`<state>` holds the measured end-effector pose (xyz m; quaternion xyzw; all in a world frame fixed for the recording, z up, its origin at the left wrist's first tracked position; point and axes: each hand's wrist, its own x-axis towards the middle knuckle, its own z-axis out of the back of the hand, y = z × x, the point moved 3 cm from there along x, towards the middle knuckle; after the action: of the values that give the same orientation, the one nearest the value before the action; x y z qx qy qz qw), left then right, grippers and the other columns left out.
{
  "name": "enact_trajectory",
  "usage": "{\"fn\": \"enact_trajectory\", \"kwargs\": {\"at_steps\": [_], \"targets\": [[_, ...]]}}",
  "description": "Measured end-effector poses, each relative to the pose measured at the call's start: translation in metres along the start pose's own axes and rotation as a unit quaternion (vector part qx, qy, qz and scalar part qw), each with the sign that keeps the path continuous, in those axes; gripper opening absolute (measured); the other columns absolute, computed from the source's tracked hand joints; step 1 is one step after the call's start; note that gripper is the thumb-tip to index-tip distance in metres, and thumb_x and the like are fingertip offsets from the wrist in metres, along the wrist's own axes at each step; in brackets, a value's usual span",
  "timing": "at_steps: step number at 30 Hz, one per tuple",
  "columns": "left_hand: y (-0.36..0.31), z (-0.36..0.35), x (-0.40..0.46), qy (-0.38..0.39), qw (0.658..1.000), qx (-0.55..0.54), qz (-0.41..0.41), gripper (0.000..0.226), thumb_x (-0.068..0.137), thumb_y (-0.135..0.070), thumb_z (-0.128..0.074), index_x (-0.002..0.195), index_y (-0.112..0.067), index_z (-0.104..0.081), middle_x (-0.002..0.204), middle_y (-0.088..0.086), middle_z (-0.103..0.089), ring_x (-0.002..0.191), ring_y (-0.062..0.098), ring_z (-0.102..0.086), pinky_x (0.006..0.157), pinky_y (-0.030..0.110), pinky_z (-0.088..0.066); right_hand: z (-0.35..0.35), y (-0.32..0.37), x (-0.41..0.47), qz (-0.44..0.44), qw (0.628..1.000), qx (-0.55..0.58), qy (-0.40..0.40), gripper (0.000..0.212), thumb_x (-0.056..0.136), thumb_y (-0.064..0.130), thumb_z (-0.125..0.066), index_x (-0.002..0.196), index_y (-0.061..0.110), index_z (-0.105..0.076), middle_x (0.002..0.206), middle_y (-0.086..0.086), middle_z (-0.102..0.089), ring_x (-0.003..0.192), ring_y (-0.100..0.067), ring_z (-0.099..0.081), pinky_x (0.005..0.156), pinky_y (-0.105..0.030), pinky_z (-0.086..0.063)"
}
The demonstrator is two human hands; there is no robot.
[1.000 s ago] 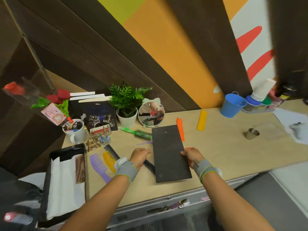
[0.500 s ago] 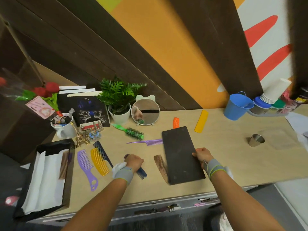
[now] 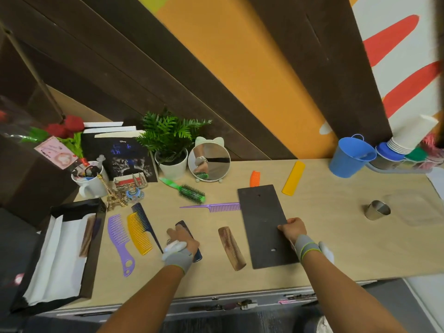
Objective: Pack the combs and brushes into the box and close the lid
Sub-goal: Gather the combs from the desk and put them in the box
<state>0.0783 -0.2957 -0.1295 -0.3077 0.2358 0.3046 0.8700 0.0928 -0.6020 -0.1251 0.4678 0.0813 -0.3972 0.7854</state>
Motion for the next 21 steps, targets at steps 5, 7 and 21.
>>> {"fn": "enact_trajectory", "kwargs": {"at_steps": [5, 7, 21], "targets": [[-0.004, 0.002, -0.003, -0.001, 1.0, 0.004, -0.003, 0.072, 0.076, -0.018, -0.073, 0.132, -0.003, -0.032, 0.142, 0.018, -0.028, 0.117, 0.036, -0.051, 0.096, 0.038, -0.046, -0.001, 0.007, -0.004, 0.019, 0.998, -0.057, 0.01, 0.035, 0.079, 0.01, -0.066, 0.112, 0.001, -0.056, 0.12, -0.02, -0.061, 0.111, -0.034, -0.056, 0.089, -0.034, -0.044], [-0.003, 0.001, -0.002, -0.001, 0.999, -0.043, -0.01, 0.069, 0.074, -0.01, -0.073, 0.13, -0.002, -0.033, 0.138, 0.019, -0.037, 0.119, 0.036, -0.05, 0.097, 0.039, -0.045, -0.002, 0.009, -0.006, 0.031, 0.996, -0.078, 0.014, 0.036, 0.079, 0.01, -0.065, 0.112, 0.001, -0.055, 0.12, -0.02, -0.06, 0.113, -0.034, -0.055, 0.091, -0.034, -0.043], [0.0, -0.004, 0.0, 0.075, 0.984, -0.148, -0.058, 0.029, 0.073, -0.016, -0.077, 0.099, -0.01, -0.067, 0.114, 0.014, -0.068, 0.09, 0.024, -0.059, 0.088, 0.032, -0.048, -0.038, 0.024, -0.046, 0.186, 0.926, -0.327, -0.013, 0.03, 0.087, 0.018, -0.053, 0.117, 0.012, -0.053, 0.134, -0.013, -0.04, 0.127, -0.034, -0.033, 0.101, -0.044, -0.038]]}}
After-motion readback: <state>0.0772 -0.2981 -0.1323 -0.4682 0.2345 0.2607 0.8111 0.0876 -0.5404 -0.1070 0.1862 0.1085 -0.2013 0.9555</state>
